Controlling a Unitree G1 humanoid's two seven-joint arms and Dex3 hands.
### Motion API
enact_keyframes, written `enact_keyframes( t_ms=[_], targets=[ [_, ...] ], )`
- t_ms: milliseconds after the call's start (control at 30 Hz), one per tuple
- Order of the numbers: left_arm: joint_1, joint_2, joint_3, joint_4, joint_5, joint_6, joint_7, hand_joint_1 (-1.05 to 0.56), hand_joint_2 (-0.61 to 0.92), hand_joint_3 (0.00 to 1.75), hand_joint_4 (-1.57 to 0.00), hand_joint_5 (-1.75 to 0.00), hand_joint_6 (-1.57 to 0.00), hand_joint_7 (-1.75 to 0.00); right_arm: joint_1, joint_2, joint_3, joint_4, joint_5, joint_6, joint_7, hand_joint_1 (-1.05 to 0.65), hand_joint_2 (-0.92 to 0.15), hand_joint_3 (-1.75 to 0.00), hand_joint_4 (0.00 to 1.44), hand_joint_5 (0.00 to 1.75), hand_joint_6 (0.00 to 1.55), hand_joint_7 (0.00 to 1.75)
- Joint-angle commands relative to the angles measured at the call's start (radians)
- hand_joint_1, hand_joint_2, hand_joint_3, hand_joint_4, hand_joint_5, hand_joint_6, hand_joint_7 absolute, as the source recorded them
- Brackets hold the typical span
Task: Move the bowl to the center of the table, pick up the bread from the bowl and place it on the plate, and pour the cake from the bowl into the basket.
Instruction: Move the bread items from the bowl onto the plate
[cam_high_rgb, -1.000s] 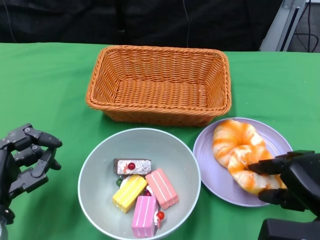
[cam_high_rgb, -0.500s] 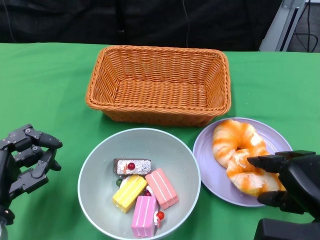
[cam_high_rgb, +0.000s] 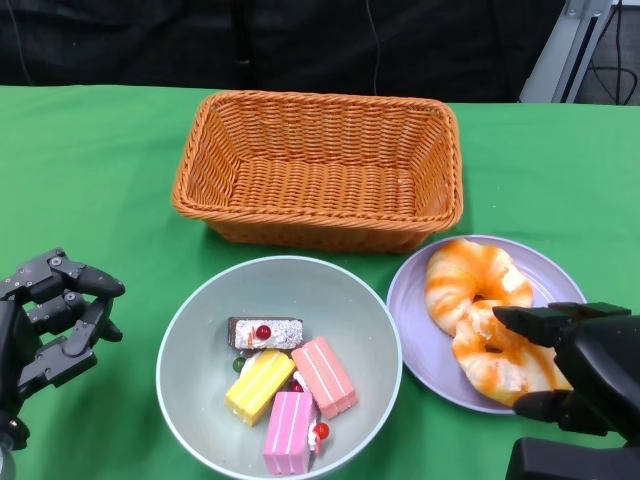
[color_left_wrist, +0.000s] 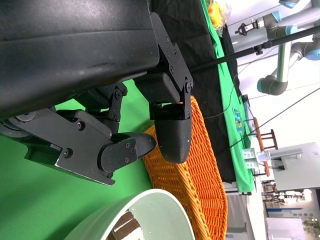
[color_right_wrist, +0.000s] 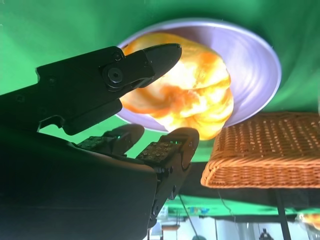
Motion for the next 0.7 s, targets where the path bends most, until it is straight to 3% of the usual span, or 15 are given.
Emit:
enact_keyframes(
  t_ms=[33, 267, 433, 600, 633, 700],
  targets=[
    [-0.001, 0.016, 0.01, 0.005, -0.009, -0.002, -0.003, -0.09, 0.72, 0.74, -0.79, -1.46, -0.84, -1.05, 0.011, -0.014, -0.011, -0.021, -0.001, 0.012, 0.039, -0.79, -0.9, -0.01, 0.31, 0.0, 0.38, 0.0],
    [0.004, 0.018, 0.011, 0.0, -0.007, -0.006, 0.001, -0.09, 0.72, 0.74, -0.79, -1.45, -0.84, -1.05, 0.037, 0.014, -0.045, -0.058, 0.07, -0.015, 0.033, -0.77, -0.88, 0.0, 0.32, 0.01, 0.39, 0.01],
    [0.005, 0.024, 0.014, 0.002, -0.011, -0.003, -0.006, -0.09, 0.72, 0.74, -0.79, -1.45, -0.84, -1.05, 0.075, 0.056, -0.11, -0.085, 0.242, -0.227, -0.067, -0.71, -0.92, -0.04, 0.44, 0.07, 0.41, 0.01],
    [0.006, 0.025, 0.013, 0.002, -0.013, -0.002, -0.009, -0.09, 0.72, 0.74, -0.79, -1.45, -0.83, -1.06, 0.077, 0.061, -0.13, -0.064, 0.272, -0.297, -0.071, -0.66, -0.92, -0.05, 0.47, 0.08, 0.42, 0.01],
    [0.005, 0.03, 0.015, 0.005, -0.015, -0.006, -0.015, -0.09, 0.72, 0.74, -0.79, -1.45, -0.83, -1.06, 0.091, 0.086, -0.141, -0.084, 0.362, -0.361, -0.072, -0.66, -0.92, -0.05, 0.47, 0.08, 0.42, 0.01],
    [0.005, 0.04, 0.017, 0.01, -0.016, -0.013, -0.024, -0.08, 0.72, 0.74, -0.78, -1.46, -0.83, -1.06, 0.113, 0.13, -0.156, -0.112, 0.503, -0.447, -0.065, -0.43, -0.91, -0.04, 0.57, 0.13, 0.53, 0.06]
  ],
)
